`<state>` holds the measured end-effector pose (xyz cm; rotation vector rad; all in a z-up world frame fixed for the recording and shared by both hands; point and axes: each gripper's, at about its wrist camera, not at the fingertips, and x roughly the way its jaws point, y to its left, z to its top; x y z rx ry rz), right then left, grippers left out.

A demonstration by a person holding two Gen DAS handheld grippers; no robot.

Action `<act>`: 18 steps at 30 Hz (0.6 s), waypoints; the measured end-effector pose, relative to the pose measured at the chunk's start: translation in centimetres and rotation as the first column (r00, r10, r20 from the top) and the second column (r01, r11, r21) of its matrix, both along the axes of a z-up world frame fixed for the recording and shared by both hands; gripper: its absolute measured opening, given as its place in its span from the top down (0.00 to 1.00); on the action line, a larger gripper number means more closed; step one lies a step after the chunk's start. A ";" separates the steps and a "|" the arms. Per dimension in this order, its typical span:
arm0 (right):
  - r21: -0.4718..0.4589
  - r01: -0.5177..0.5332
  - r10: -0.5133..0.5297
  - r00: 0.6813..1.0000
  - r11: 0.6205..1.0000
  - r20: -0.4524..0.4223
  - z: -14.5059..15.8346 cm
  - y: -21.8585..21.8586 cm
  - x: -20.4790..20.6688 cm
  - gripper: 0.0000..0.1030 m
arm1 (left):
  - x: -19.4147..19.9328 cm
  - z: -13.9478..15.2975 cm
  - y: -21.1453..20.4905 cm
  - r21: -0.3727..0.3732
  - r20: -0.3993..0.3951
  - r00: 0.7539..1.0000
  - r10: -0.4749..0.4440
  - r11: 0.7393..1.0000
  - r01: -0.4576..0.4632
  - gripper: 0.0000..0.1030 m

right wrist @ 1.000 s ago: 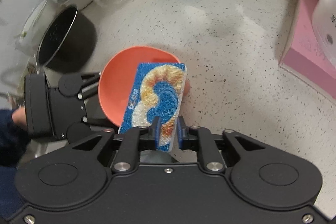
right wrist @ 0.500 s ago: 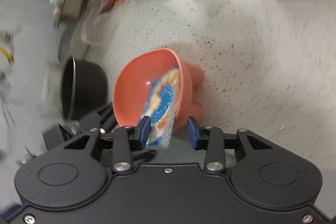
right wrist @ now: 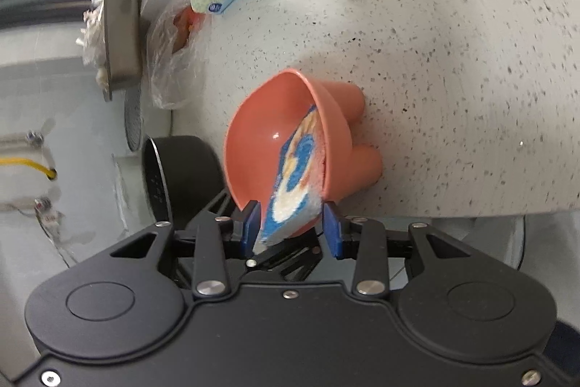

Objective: Clean bowl
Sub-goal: 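Rotate the bowl with the left gripper while the right gripper scrubs inside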

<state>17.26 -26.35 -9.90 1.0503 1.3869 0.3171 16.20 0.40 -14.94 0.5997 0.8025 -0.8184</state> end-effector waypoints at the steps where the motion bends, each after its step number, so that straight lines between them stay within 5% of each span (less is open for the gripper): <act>1: 0.004 0.001 -0.001 1.000 1.000 0.005 0.2 0.1 0.0 0.59 | 0.0 0.0 0.0 0.000 0.000 1.000 0.000 1.000 0.000 0.61; 15: -0.087 -0.041 0.042 0.999 0.995 0.016 -0.7 3.4 2.4 0.61 | -0.2 -0.1 -0.1 -0.005 0.007 1.000 -0.002 1.000 0.002 0.61; 17: -0.120 -0.047 0.051 0.998 0.992 0.031 -0.6 3.7 2.6 0.88 | -0.3 0.0 -0.1 -0.006 0.007 1.000 -0.002 1.000 0.002 0.61; 18: -0.130 -0.053 0.059 0.997 0.990 0.044 -0.4 3.8 2.6 0.87 | -0.3 0.0 -0.1 -0.006 0.007 1.000 -0.002 1.000 0.003 0.61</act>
